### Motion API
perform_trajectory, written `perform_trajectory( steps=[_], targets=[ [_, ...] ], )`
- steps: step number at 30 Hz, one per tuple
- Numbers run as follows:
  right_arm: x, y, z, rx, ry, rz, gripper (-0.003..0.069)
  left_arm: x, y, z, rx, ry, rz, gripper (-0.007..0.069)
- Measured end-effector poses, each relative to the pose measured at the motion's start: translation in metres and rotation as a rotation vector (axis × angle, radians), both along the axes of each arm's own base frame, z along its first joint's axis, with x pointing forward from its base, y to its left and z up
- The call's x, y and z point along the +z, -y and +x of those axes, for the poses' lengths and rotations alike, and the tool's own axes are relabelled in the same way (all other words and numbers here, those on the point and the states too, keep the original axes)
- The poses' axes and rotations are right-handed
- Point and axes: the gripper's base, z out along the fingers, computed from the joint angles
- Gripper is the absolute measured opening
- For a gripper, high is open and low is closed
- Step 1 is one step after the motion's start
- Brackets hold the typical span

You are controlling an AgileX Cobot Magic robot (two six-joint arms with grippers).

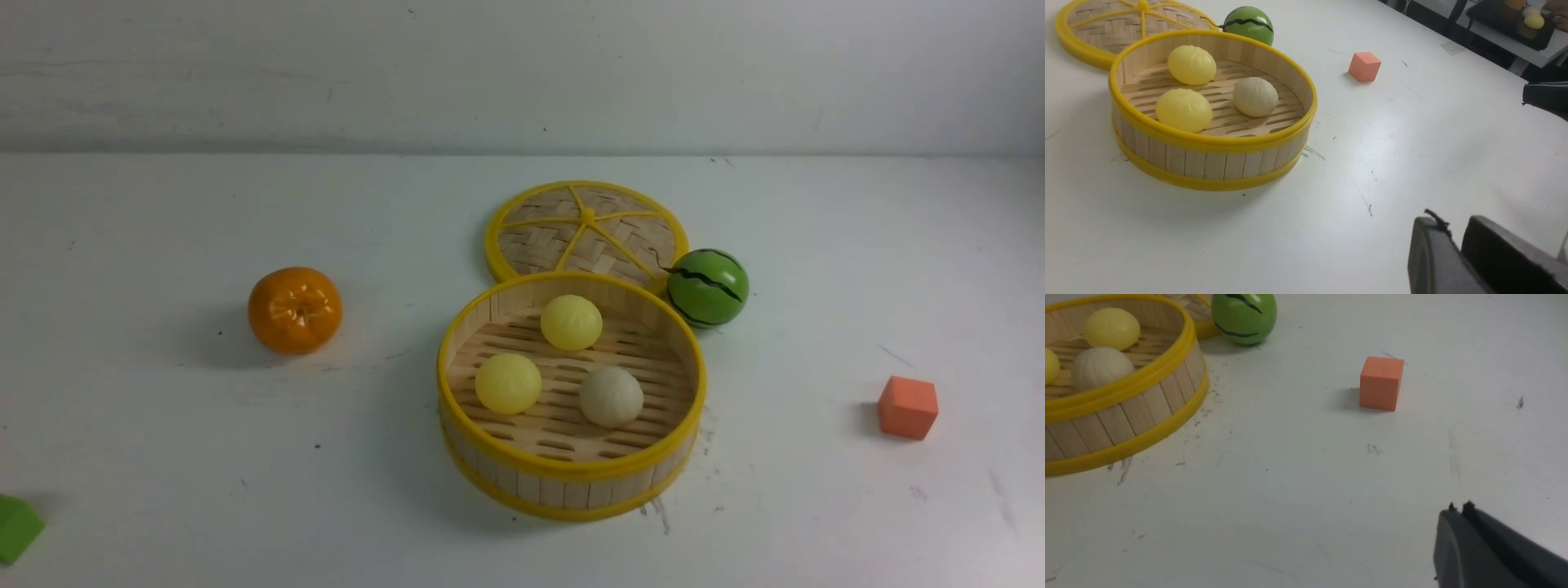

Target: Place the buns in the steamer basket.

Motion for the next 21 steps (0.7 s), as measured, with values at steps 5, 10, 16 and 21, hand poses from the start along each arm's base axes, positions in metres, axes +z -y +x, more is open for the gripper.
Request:
perform_trajectory(
  steps=[5, 10, 16, 21],
  targets=[
    [0.000, 0.000, 0.000, 0.000, 0.000, 0.000, -0.0018, 0.000, 0.000, 0.000, 0.000, 0.000, 0.000, 0.0116],
    [0.000, 0.000, 0.000, 0.000, 0.000, 0.000, -0.0015, 0.000, 0.000, 0.000, 0.000, 0.000, 0.000, 0.0120],
    [0.000, 0.000, 0.000, 0.000, 0.000, 0.000, -0.0010, 0.002, 0.000, 0.001, -0.006, 0.080, 0.011, 0.0125],
    [0.000, 0.000, 0.000, 0.000, -0.001, 0.001, -0.0009, 0.009, -0.016, -0.002, 0.092, 0.207, -0.097, 0.0101]
  ],
)
